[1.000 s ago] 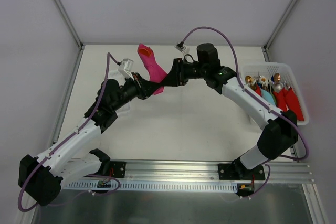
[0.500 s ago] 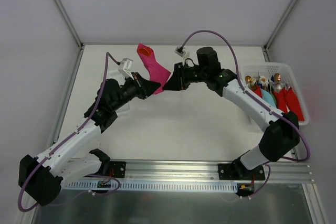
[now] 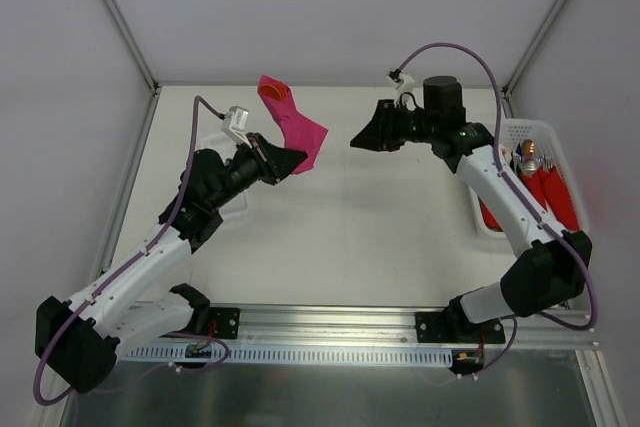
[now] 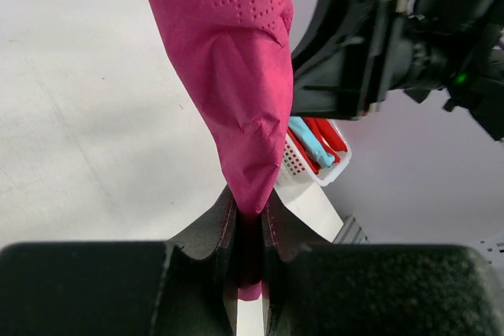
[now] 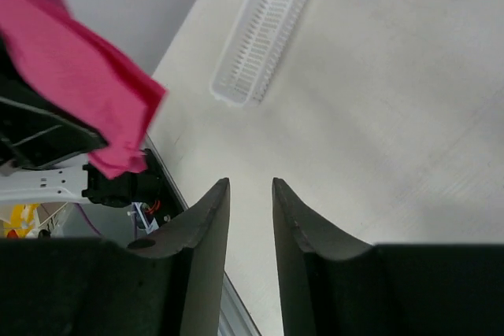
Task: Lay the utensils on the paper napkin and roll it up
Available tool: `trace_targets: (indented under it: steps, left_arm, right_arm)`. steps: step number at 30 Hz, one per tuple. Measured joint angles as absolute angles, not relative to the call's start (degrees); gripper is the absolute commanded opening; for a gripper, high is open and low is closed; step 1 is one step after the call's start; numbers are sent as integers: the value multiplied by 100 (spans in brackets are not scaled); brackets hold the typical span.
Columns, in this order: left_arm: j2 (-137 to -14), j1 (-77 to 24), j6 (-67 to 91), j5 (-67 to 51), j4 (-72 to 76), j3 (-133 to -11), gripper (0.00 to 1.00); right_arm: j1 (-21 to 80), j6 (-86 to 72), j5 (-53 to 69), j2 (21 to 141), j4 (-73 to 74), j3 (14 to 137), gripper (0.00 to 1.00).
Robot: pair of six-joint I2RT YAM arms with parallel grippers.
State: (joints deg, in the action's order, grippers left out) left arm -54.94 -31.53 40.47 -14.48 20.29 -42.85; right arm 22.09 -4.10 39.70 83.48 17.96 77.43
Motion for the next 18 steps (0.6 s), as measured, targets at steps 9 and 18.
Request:
trace_targets:
  steps: [9, 18]
  left_arm:
    - [-5498, -3153, 4047, -1446, 2023, -4307, 0]
    - [-5535, -3153, 4047, -1448, 2016, -4438, 0]
  right_arm:
    - [2502, -1024, 4466, 8106, 1520, 8757, 56]
    - [3094, -1205, 4440, 8300, 1525, 8779, 60]
